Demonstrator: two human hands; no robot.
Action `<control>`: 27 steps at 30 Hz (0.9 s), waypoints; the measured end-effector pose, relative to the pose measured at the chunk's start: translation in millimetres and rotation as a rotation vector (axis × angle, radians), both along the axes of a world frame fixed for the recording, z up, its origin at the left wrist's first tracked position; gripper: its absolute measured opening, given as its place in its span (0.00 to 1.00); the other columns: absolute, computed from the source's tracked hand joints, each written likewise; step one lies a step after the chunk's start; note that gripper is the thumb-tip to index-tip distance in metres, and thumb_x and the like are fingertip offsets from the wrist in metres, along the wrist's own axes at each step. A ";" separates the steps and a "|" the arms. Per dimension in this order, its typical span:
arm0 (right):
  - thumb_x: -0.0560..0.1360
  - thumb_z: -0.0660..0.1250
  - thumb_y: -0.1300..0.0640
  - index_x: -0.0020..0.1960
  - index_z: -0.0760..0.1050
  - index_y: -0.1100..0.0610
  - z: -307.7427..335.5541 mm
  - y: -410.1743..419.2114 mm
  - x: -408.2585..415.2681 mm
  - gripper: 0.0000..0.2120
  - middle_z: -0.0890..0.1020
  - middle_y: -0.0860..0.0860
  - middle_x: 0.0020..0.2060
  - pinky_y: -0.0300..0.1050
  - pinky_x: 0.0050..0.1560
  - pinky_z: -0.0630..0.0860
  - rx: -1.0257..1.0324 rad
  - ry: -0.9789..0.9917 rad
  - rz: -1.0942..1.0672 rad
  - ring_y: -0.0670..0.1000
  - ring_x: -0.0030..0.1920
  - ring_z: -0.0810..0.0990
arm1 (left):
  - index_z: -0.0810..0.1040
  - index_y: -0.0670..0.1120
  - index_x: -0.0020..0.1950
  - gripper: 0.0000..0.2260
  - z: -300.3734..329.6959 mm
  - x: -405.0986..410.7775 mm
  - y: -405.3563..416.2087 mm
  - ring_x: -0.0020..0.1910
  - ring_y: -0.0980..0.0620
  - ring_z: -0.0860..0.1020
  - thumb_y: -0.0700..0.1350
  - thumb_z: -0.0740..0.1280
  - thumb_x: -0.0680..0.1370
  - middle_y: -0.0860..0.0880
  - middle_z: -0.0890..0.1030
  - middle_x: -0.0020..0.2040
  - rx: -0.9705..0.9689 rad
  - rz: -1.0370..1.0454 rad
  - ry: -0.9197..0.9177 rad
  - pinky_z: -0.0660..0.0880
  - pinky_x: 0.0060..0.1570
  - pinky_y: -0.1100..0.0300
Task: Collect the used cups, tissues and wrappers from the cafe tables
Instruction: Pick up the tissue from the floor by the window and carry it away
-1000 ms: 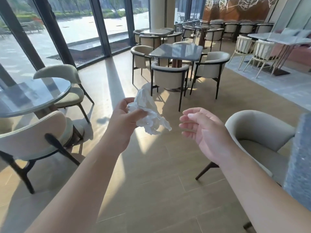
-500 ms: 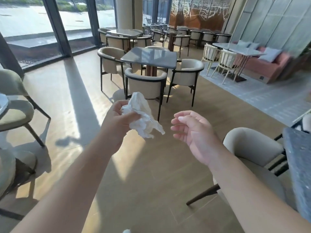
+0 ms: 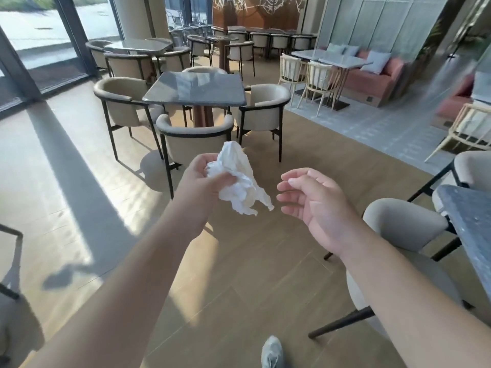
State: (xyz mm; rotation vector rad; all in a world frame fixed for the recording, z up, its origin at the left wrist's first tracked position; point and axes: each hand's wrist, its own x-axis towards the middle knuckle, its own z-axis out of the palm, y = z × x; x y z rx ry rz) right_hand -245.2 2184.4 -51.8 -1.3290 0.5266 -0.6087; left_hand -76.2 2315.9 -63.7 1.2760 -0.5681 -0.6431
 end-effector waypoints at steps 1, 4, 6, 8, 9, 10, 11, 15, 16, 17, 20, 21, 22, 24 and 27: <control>0.69 0.65 0.56 0.47 0.80 0.55 -2.9 -10.4 5.5 0.09 0.83 0.50 0.40 0.43 0.40 0.78 0.010 -0.005 -0.006 0.49 0.40 0.81 | 0.78 0.49 0.58 0.20 -2.2 5.0 -13.1 0.45 0.46 0.85 0.41 0.74 0.67 0.52 0.86 0.42 0.019 -0.010 0.002 0.82 0.53 0.45; 0.69 0.65 0.56 0.46 0.80 0.55 -12.3 -47.5 23.7 0.09 0.83 0.51 0.40 0.44 0.40 0.78 0.042 -0.021 -0.044 0.50 0.41 0.81 | 0.78 0.50 0.57 0.19 -9.7 20.7 -51.9 0.46 0.45 0.85 0.42 0.74 0.67 0.49 0.86 0.46 0.065 -0.036 0.007 0.80 0.57 0.41; 0.68 0.65 0.55 0.46 0.80 0.54 -19.2 -75.8 40.1 0.09 0.83 0.51 0.40 0.45 0.41 0.78 0.045 -0.020 -0.070 0.50 0.42 0.81 | 0.78 0.50 0.57 0.19 -13.6 37.8 -77.7 0.46 0.44 0.85 0.42 0.74 0.67 0.48 0.86 0.47 0.092 -0.035 0.005 0.79 0.58 0.39; 0.68 0.65 0.55 0.46 0.80 0.54 -25.6 -105.7 59.9 0.09 0.83 0.50 0.41 0.45 0.42 0.78 0.052 -0.022 -0.073 0.49 0.42 0.81 | 0.78 0.50 0.57 0.18 -15.3 60.1 -106.3 0.46 0.44 0.85 0.42 0.74 0.68 0.50 0.86 0.45 0.116 -0.029 -0.005 0.79 0.59 0.38; 0.68 0.65 0.55 0.46 0.80 0.54 -28.1 -121.8 69.9 0.09 0.83 0.50 0.41 0.45 0.42 0.78 0.056 -0.025 -0.072 0.49 0.42 0.81 | 0.78 0.50 0.57 0.18 -14.9 71.5 -122.3 0.46 0.44 0.85 0.42 0.74 0.68 0.50 0.87 0.44 0.121 -0.026 -0.005 0.79 0.58 0.39; 0.68 0.65 0.55 0.46 0.80 0.55 -29.9 -139.2 80.0 0.09 0.83 0.50 0.41 0.45 0.42 0.78 0.060 -0.030 -0.071 0.49 0.43 0.81 | 0.78 0.50 0.57 0.18 -13.9 82.3 -140.3 0.46 0.44 0.85 0.42 0.74 0.68 0.51 0.87 0.43 0.122 -0.023 -0.004 0.80 0.57 0.40; 0.68 0.65 0.55 0.47 0.80 0.55 -30.4 -157.3 89.4 0.09 0.83 0.50 0.41 0.45 0.43 0.78 0.066 -0.035 -0.071 0.50 0.43 0.81 | 0.78 0.49 0.58 0.19 -12.2 91.9 -159.9 0.47 0.43 0.86 0.41 0.74 0.68 0.50 0.87 0.44 0.124 -0.019 -0.004 0.81 0.56 0.41; 0.68 0.66 0.54 0.47 0.80 0.55 -18.7 -237.8 116.6 0.09 0.83 0.51 0.42 0.45 0.43 0.78 0.093 -0.070 -0.092 0.50 0.44 0.81 | 0.79 0.48 0.58 0.19 6.2 115.7 -255.5 0.45 0.43 0.86 0.41 0.74 0.67 0.43 0.85 0.50 0.149 -0.052 -0.008 0.82 0.47 0.49; 0.68 0.66 0.54 0.46 0.81 0.54 -14.3 -258.2 119.8 0.09 0.83 0.51 0.42 0.46 0.44 0.78 0.097 -0.083 -0.105 0.50 0.44 0.81 | 0.79 0.48 0.58 0.20 13.1 118.2 -281.4 0.45 0.45 0.86 0.41 0.74 0.67 0.44 0.84 0.50 0.151 -0.071 -0.018 0.82 0.45 0.51; 0.69 0.66 0.54 0.46 0.81 0.54 -10.5 -278.6 121.4 0.09 0.83 0.51 0.42 0.47 0.45 0.77 0.095 -0.093 -0.115 0.50 0.44 0.81 | 0.79 0.48 0.58 0.20 19.3 120.1 -307.1 0.45 0.45 0.86 0.42 0.74 0.67 0.44 0.85 0.50 0.151 -0.087 -0.030 0.81 0.45 0.51; 0.69 0.66 0.54 0.47 0.80 0.54 0.8 -329.9 123.8 0.09 0.83 0.52 0.42 0.48 0.45 0.77 0.073 -0.111 -0.143 0.50 0.44 0.82 | 0.78 0.48 0.58 0.20 31.9 125.8 -368.6 0.45 0.46 0.86 0.43 0.74 0.66 0.45 0.85 0.50 0.124 -0.138 -0.055 0.81 0.43 0.53; 0.69 0.65 0.54 0.47 0.80 0.54 1.9 -347.4 122.5 0.09 0.83 0.52 0.42 0.47 0.45 0.77 0.066 -0.120 -0.162 0.50 0.43 0.82 | 0.78 0.48 0.58 0.20 33.1 126.7 -388.3 0.44 0.46 0.86 0.42 0.73 0.66 0.45 0.84 0.49 0.117 -0.156 -0.058 0.81 0.41 0.54; 0.69 0.65 0.54 0.47 0.80 0.54 1.5 -361.7 120.6 0.09 0.83 0.52 0.42 0.47 0.45 0.77 0.060 -0.129 -0.180 0.50 0.43 0.82 | 0.78 0.48 0.58 0.20 32.6 127.0 -405.9 0.44 0.45 0.86 0.42 0.73 0.67 0.46 0.85 0.48 0.113 -0.173 -0.063 0.81 0.40 0.55; 0.69 0.65 0.53 0.47 0.80 0.54 -2.7 -385.6 115.7 0.09 0.84 0.51 0.42 0.46 0.45 0.77 0.064 -0.131 -0.221 0.50 0.44 0.83 | 0.77 0.47 0.58 0.19 29.9 126.9 -437.5 0.44 0.45 0.86 0.41 0.73 0.67 0.50 0.86 0.45 0.117 -0.216 -0.081 0.82 0.42 0.53; 0.68 0.66 0.53 0.47 0.80 0.54 -9.6 -415.2 108.9 0.10 0.84 0.50 0.41 0.45 0.44 0.77 0.073 -0.115 -0.274 0.49 0.44 0.83 | 0.77 0.45 0.60 0.21 27.7 128.7 -478.8 0.44 0.45 0.86 0.42 0.72 0.68 0.45 0.85 0.49 0.118 -0.262 -0.062 0.81 0.40 0.55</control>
